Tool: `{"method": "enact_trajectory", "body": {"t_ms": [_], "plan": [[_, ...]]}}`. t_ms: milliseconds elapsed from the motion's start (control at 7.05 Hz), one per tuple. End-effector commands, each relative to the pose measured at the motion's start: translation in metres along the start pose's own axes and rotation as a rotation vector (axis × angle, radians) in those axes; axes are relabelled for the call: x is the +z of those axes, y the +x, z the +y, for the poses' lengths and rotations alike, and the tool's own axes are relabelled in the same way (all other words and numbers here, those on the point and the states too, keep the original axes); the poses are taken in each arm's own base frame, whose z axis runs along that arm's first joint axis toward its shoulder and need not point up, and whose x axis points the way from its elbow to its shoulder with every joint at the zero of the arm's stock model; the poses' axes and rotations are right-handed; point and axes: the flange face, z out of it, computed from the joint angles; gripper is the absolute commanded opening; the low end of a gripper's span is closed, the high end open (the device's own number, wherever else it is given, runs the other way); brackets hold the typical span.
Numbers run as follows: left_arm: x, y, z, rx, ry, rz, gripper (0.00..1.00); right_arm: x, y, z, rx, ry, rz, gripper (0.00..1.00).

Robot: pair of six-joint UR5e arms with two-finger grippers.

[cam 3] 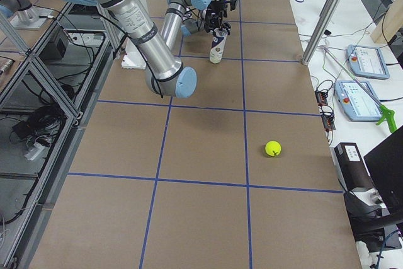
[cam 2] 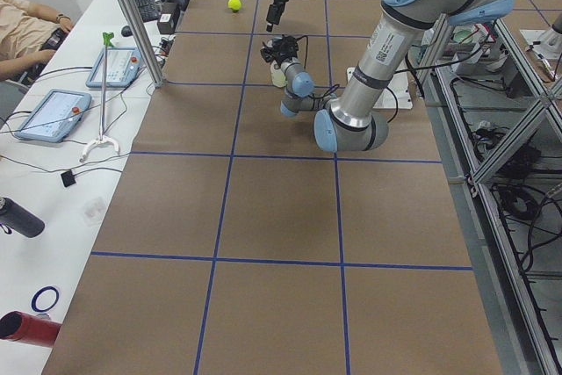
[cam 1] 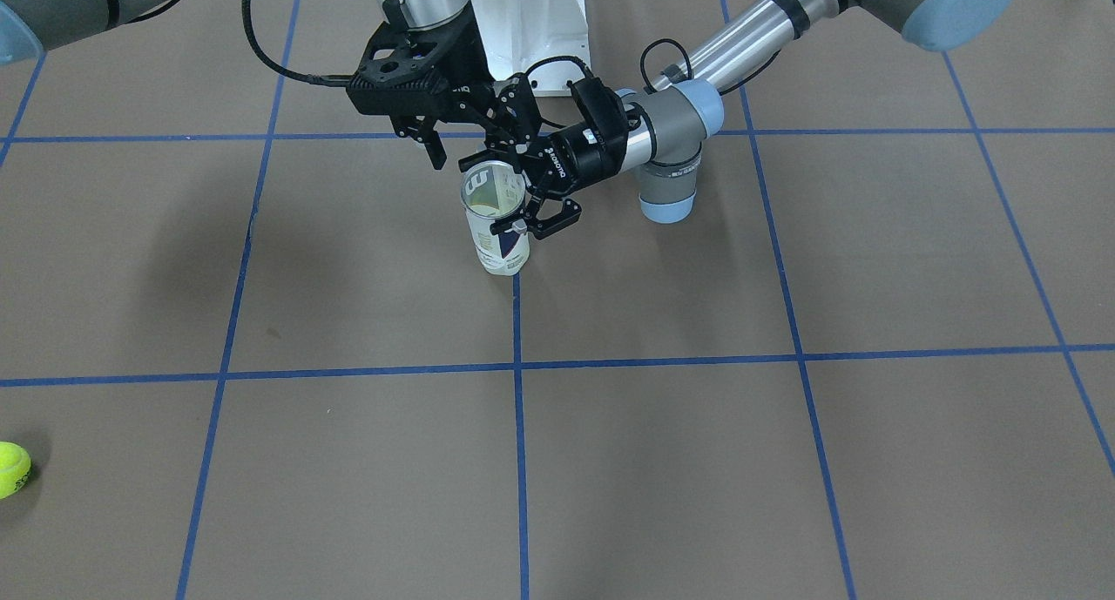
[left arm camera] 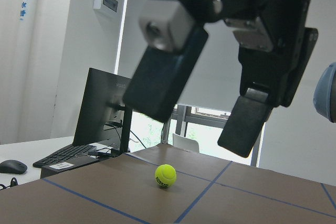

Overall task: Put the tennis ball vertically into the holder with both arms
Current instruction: 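Withdraw the right gripper toward the remaining tennis ball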

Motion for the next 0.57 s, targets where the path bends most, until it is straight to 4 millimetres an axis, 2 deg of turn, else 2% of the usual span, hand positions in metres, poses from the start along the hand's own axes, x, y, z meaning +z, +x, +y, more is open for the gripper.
{"method": "enact_trajectory", "body": {"t_ms": [0,142,426], "plan": [[-0.002,0.0,0.0,-0.001,0.007,0.003,0.93,-0.011,0.011,-0.017,-0.017,0.015,0.021,1.0],[-0.002,0.0,0.0,-0.001,0.007,0.003,0.93,-0.029,0.026,-0.029,-0.103,0.012,0.066,1.0],[-0.003,0.001,0.0,-0.002,0.008,0.005,0.93,-0.046,0.093,-0.105,-0.181,-0.034,0.111,1.0]]}}
